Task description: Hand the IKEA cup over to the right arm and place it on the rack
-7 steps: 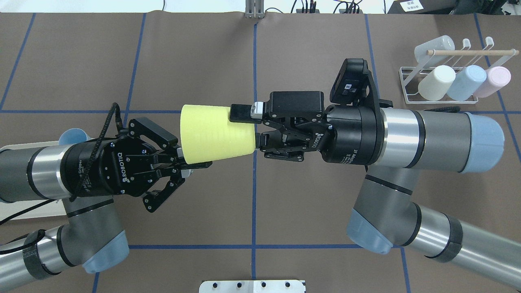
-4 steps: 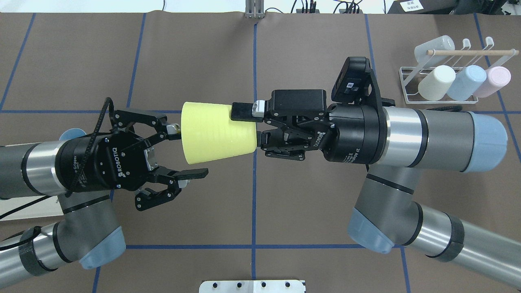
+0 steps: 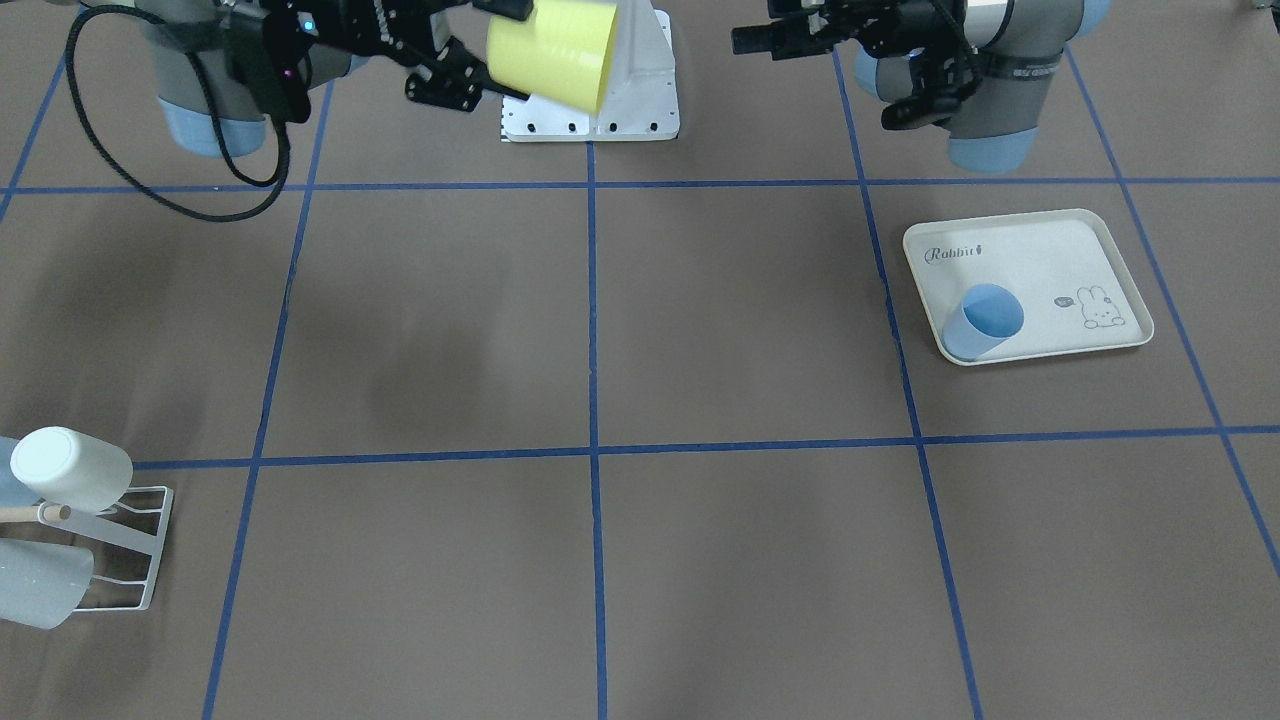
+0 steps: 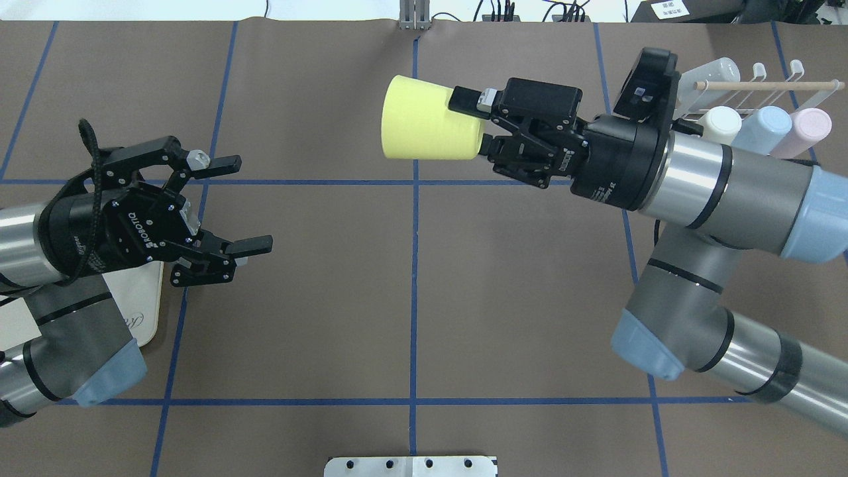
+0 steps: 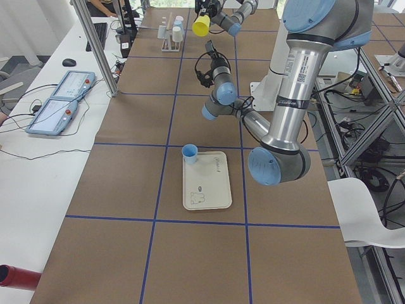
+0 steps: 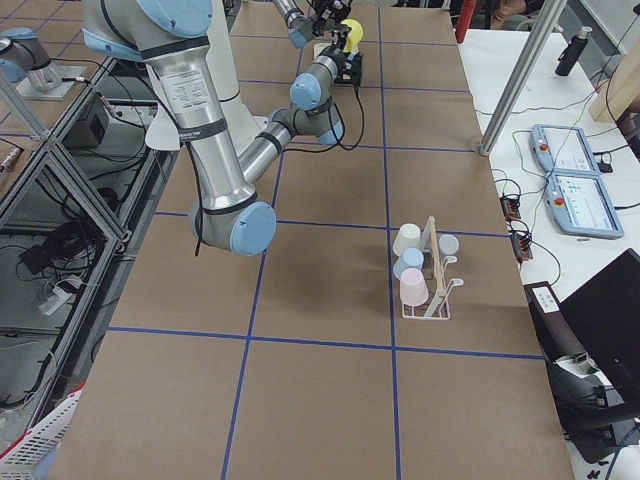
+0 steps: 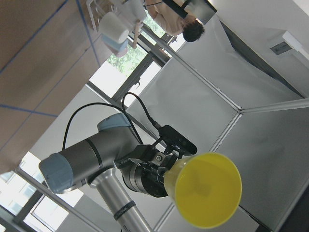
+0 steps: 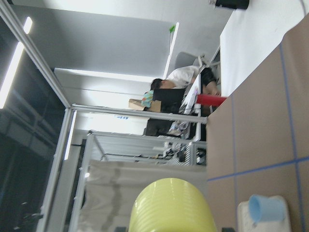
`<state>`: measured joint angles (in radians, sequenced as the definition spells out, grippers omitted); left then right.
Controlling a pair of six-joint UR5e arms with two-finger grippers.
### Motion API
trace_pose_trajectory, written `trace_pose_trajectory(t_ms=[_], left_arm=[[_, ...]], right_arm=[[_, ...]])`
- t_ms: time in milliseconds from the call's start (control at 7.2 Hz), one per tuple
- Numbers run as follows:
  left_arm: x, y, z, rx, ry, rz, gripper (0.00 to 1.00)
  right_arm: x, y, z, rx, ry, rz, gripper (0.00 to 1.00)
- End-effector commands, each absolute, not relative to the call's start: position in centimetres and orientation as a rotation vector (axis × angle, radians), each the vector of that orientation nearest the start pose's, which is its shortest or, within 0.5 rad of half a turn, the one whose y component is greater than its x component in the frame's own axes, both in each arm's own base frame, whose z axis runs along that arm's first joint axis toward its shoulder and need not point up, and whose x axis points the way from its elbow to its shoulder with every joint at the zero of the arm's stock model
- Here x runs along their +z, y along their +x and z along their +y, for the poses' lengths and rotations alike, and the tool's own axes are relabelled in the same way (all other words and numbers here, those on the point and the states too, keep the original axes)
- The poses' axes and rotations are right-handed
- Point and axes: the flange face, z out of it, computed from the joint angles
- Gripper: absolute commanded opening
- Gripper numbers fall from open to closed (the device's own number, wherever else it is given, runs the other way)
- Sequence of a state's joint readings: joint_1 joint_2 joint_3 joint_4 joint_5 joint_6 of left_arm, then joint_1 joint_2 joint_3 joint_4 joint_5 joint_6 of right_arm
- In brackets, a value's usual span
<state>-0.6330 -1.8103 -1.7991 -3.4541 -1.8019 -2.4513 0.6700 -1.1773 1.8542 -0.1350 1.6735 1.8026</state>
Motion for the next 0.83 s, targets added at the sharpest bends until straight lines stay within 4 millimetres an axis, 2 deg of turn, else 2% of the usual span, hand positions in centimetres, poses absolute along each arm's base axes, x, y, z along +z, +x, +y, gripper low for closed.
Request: trace_pose_trajectory(t_ms=[0,139,278,416,555,694], left_arm=[[27.6,29.9,-39.8,-0.563,-0.09,2.133,1.0],[27.5,30.3,-41.4,-0.603,-0.018,2.042,1.0],[28.1,30.3,-42.6,-0.612,0.06,1.975,1.0],[28.4,30.3,-43.2,-0.616,0.098,1.935,1.0],[28.7,30.0,-43.8,-0.635,0.105,1.912,1.0],[29.2,30.1,-43.8,-0.641,0.101,1.899,1.0]], right_arm=[[20.2,-26.0,-50.5,0.55,0.668,-1.623,0.33],[21.7,-23.7,-54.7,0.543,0.696,-1.442,0.33],[23.4,-19.9,-59.2,0.518,0.687,-1.241,0.33],[26.4,-16.8,-63.6,0.384,0.678,-1.096,0.33],[31.3,-12.2,-67.3,0.271,0.65,-1.005,0.33],[34.6,-8.2,-71.3,0.235,0.602,-0.967,0.33]])
